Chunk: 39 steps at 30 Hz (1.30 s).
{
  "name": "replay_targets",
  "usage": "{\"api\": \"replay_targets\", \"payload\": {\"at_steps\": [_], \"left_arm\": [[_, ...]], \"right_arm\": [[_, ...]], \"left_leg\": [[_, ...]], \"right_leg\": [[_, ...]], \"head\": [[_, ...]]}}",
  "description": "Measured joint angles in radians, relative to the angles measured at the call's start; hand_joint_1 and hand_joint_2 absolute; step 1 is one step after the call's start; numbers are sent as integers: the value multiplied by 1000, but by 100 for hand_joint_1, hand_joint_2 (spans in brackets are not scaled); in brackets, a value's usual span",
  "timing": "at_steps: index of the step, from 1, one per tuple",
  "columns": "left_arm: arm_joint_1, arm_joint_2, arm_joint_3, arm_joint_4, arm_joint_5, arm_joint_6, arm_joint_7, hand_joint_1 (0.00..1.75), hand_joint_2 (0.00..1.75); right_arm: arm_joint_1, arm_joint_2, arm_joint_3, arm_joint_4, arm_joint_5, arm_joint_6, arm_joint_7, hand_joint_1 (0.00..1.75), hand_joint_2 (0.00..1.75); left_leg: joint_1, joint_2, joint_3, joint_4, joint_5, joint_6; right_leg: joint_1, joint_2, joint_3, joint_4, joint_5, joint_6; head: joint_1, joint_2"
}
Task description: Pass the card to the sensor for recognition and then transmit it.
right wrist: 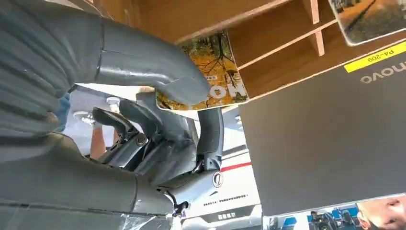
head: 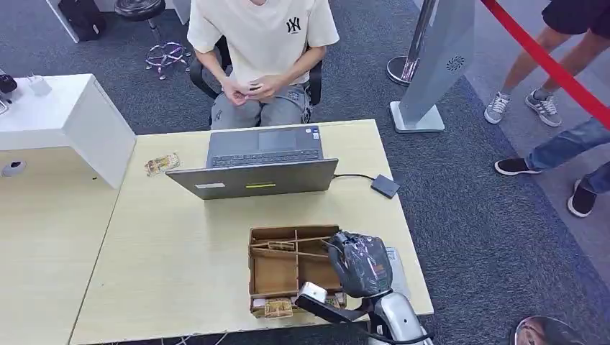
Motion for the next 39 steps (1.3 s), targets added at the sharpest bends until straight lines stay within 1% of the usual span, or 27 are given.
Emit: {"api": "replay_targets", "payload": {"at_steps": [8, 11, 15, 18, 23, 25, 33, 36, 39], "left_arm": [[0, 0, 0, 0, 3, 0, 0, 0, 0], [0, 0, 0, 0, 5, 0, -2, 0, 0], [0, 0, 0, 0, 11, 0, -4, 0, 0], [0, 0, 0, 0, 21, 0, -6, 0, 0], [1, 0, 0, 0, 25, 3, -12, 0, 0], [1, 0, 0, 0, 31, 5, -15, 0, 0], [1, 0, 0, 2, 42, 10, -21, 0, 0], [1, 0, 0, 3, 42, 10, -23, 0, 0], [1, 0, 0, 3, 42, 10, -24, 0, 0]], "right_arm": [[0, -5, 0, -6, -45, -1, -5, 175, 175], [0, -9, 2, -25, -93, -1, -11, 175, 175], [0, -17, 12, -79, -200, 6, -35, 175, 175], [4, -22, 15, -142, -297, 35, -63, 175, 175], [15, -25, 14, -242, -403, 68, -102, 175, 175], [24, -27, 12, -288, -463, 82, -126, 175, 175], [66, -32, -38, -458, -712, 184, -227, 175, 175], [77, -32, -53, -503, -747, 203, -251, 175, 175], [85, -32, -61, -531, -758, 212, -259, 175, 175]], "left_leg": [[0, 0, 0, 0, 0, 0], [0, 0, 0, 0, 0, 0], [0, 0, 0, 0, 0, 0], [0, 0, 0, 0, 0, 0], [0, 0, 0, 0, 0, 0], [0, 0, 0, 0, 0, 0], [0, 0, 0, 0, 0, 0], [0, 0, 0, 0, 0, 0], [0, 0, 0, 0, 0, 0]], "right_leg": [[0, 0, 0, 0, 0, 0], [0, 0, 0, 0, 0, 0], [0, 0, 0, 0, 0, 0], [0, 0, 0, 0, 0, 0], [0, 0, 0, 0, 0, 0], [0, 0, 0, 0, 0, 0], [0, 0, 0, 0, 0, 0], [0, 0, 0, 0, 0, 0], [0, 0, 0, 0, 0, 0]], "head": [[0, 0], [0, 0], [0, 0], [0, 0], [0, 0], [0, 0], [0, 0], [0, 0], [0, 0]]}}
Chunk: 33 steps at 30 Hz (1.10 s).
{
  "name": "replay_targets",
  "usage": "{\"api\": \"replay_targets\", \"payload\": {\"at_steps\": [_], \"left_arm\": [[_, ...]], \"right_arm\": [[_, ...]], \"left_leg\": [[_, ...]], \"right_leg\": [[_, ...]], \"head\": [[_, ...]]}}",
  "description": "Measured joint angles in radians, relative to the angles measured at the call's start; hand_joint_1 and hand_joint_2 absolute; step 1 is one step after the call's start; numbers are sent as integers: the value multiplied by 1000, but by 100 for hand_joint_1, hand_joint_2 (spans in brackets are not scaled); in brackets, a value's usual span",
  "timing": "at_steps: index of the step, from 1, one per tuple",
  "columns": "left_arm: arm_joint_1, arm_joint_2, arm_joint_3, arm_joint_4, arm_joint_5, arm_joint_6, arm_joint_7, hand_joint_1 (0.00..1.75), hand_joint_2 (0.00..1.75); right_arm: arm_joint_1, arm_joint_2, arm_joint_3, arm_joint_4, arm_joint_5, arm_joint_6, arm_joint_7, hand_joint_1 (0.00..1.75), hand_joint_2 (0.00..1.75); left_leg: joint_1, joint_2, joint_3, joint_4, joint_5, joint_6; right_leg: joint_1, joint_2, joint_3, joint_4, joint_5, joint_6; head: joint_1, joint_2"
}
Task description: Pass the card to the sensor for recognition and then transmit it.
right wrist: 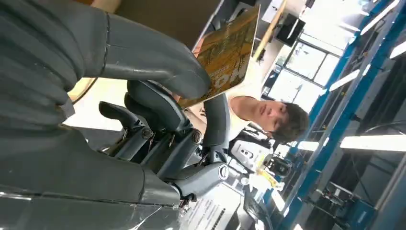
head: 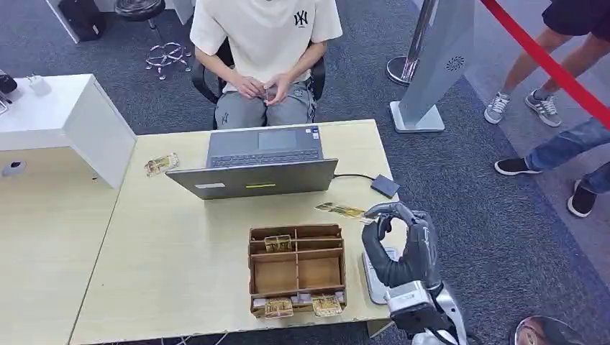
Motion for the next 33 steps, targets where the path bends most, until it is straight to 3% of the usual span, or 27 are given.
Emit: {"api": "replay_targets", "payload": {"at_steps": [6, 11, 22, 33], "left_arm": [[0, 0, 0, 0, -1, 0, 0, 0, 0], [-1, 0, 0, 0, -10, -7, 3, 0, 0], [-5, 1, -31, 0, -48, -44, 24, 0, 0], [-9, 3, -88, 0, -88, -78, 44, 0, 0]], "right_arm": [[1, 0, -6, -23, 8, 5, -16, 175, 175], [-44, 0, 6, -9, 99, 0, 0, 175, 175], [-323, 8, 84, 171, 337, -42, 160, 175, 175], [-597, 80, 111, 470, 501, -46, 281, 175, 175]], "left_leg": [[0, 0, 0, 0, 0, 0], [0, 0, 0, 0, 0, 0], [0, 1, 0, 0, 2, 0], [0, 0, 0, 0, 2, 0]], "right_leg": [[0, 0, 0, 0, 0, 0], [0, 0, 0, 0, 0, 0], [0, 0, 1, 0, 1, 0], [0, 0, 0, 1, 2, 0]], "head": [[0, 0], [0, 0], [0, 0], [0, 0]]}}
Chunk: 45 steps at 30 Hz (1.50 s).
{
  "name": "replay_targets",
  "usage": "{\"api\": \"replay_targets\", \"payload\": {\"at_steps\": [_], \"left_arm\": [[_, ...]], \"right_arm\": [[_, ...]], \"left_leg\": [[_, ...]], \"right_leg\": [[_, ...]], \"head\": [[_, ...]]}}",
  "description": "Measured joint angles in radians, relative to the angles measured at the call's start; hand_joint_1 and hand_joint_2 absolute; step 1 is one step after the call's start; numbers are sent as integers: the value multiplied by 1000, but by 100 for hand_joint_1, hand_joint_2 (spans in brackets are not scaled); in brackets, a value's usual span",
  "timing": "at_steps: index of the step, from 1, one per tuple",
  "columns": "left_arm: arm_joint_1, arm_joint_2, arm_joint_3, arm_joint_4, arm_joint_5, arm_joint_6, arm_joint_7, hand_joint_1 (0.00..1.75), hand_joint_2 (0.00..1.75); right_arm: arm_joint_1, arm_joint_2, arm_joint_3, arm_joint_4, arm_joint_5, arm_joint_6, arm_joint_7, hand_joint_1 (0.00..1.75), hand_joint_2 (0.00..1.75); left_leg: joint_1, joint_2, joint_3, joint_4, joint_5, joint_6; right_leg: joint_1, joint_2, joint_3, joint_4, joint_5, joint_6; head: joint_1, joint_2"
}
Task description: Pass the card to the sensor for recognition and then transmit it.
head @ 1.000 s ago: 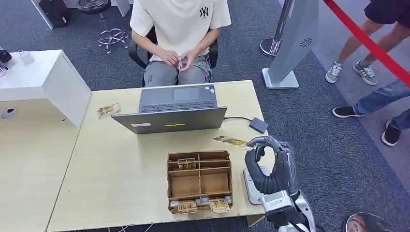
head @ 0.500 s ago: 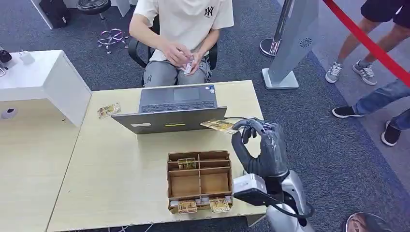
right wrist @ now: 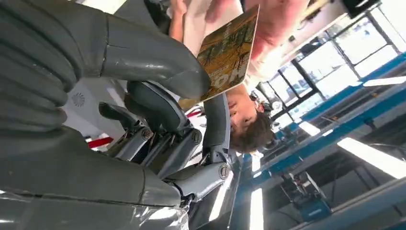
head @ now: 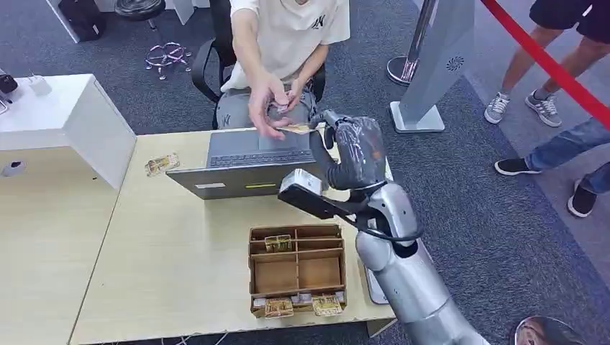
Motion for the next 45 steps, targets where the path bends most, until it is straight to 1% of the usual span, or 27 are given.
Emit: {"api": "replay_targets", "payload": {"at_steps": [5, 11, 12, 13, 14, 15, 16, 24, 30, 33, 39, 45], "left_arm": [[-2, 0, -19, 0, -11, -9, 8, 0, 0], [-2, 0, -40, 0, -20, -10, 13, 0, 0], [-2, 0, -42, 0, -20, -11, 13, 0, 0], [-2, 0, -44, 0, -20, -11, 13, 0, 0], [-2, 0, -47, 0, -20, -11, 13, 0, 0], [-2, 0, -48, 0, -20, -11, 13, 0, 0], [-2, 0, -49, 0, -20, -11, 13, 0, 0], [-3, 0, -55, 0, -10, -10, 13, 0, 0], [-3, 0, -56, 0, -2, -7, 10, 0, 0], [-3, 0, -56, 1, 5, -4, 10, 0, 0], [-2, 0, -56, 1, 24, 7, 0, 0, 0], [-2, 1, -56, 1, 29, 9, -1, 0, 0]], "right_arm": [[-73, 28, 0, 119, 64, -31, 36, 175, 175], [-126, 51, -1, 218, 108, -58, 61, 175, 175], [-129, 54, -2, 229, 112, -61, 64, 164, 175], [-132, 57, -3, 240, 117, -65, 68, 120, 175], [-134, 60, -4, 249, 122, -70, 70, 120, 175], [-135, 62, -5, 254, 122, -72, 70, 42, 175], [-135, 65, -6, 260, 125, -76, 71, 2, 175], [-128, 74, -11, 269, 131, -95, 76, 0, 175], [-85, 74, -12, 210, 111, -97, 60, 0, 175], [-57, 74, -14, 164, 71, -94, 41, 0, 175], [22, 73, -20, 44, -89, -61, -21, 0, 175], [66, 73, -25, -28, -111, -56, -32, 0, 175]], "left_leg": [[0, 0, 0, 0, 0, 0], [0, 0, 0, 0, 0, 0], [0, 0, 0, 0, 0, 0], [0, 0, 0, 0, 0, 0], [0, 0, 0, 0, 0, 0], [0, 0, 0, 0, 0, 0], [0, 0, 0, 0, 0, 0], [0, 0, 0, 0, 0, 0], [0, 0, 0, 0, 0, 0], [0, 0, 0, 0, 0, 0], [0, 0, 0, 0, 0, 0], [0, 0, 0, 0, 0, 0]], "right_leg": [[0, 0, 0, 0, 0, 0], [0, 0, 0, 0, 0, 0], [0, 0, 0, 0, 0, 0], [0, 0, 0, 0, 0, 0], [0, 0, 0, 0, 0, 0], [0, 0, 0, 0, 0, 0], [0, 0, 0, 0, 0, 0], [0, 0, 0, 0, 0, 0], [0, 0, 0, 0, 0, 0], [0, 0, 0, 0, 0, 0], [0, 0, -1, 0, 0, 0], [0, 0, -1, 0, 0, 0]], "head": [[0, 0], [0, 0], [0, 0], [0, 0], [0, 0], [0, 0], [0, 0], [0, 0], [0, 0], [0, 0], [0, 0], [0, 0]]}}
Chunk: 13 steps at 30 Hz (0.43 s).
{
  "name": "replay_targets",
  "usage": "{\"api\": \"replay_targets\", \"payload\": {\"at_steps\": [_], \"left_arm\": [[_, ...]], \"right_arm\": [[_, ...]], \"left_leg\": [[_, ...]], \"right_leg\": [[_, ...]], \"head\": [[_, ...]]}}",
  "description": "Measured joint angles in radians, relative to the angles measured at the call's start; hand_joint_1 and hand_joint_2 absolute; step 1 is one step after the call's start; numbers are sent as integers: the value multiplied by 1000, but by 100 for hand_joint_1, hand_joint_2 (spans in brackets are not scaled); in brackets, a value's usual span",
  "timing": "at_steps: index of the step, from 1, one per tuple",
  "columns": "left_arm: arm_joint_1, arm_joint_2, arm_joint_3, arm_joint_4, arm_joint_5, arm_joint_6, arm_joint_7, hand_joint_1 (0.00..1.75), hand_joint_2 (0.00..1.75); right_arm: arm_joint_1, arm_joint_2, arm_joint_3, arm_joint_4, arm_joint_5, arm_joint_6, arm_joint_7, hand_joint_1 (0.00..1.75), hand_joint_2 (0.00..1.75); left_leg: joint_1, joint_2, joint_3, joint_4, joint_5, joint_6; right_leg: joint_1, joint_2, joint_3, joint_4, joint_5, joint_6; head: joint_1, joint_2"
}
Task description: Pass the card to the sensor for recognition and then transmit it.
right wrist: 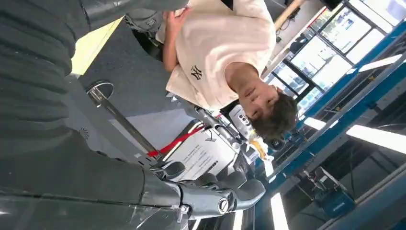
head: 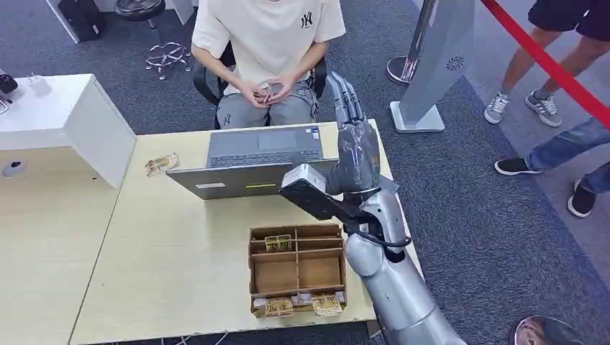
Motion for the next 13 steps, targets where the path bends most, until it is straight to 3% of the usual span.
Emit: {"api": "replay_targets", "payload": {"at_steps": [4, 8, 10, 13], "left_arm": [[0, 0, 0, 0, 1, 0, 0, 0, 0], [0, 1, 0, 0, 13, 4, -5, 0, 0], [1, 1, 0, 1, 27, 9, -11, 0, 0], [1, 4, 0, 1, 48, 19, -21, 0, 0]], "right_arm": [[9, 0, -2, -19, -12, 8, -4, 0, 175], [38, 0, -5, -62, -187, 87, -67, 0, 175], [75, -2, -6, -109, -338, 176, -110, 0, 175], [150, -16, -9, -194, -590, 386, -178, 0, 175]], "left_leg": [[0, 0, 0, 0, 0, 0], [0, 0, 0, 0, 0, 0], [0, 0, 0, 0, 0, 0], [0, -1, 0, 0, -1, 0]], "right_leg": [[0, 0, 0, 0, 0, 0], [0, 0, 0, 0, 0, 0], [0, 0, 0, 0, 0, 0], [0, 0, 0, 0, 0, 0]], "head": [[0, 0], [0, 0], [0, 0], [0, 0]]}}
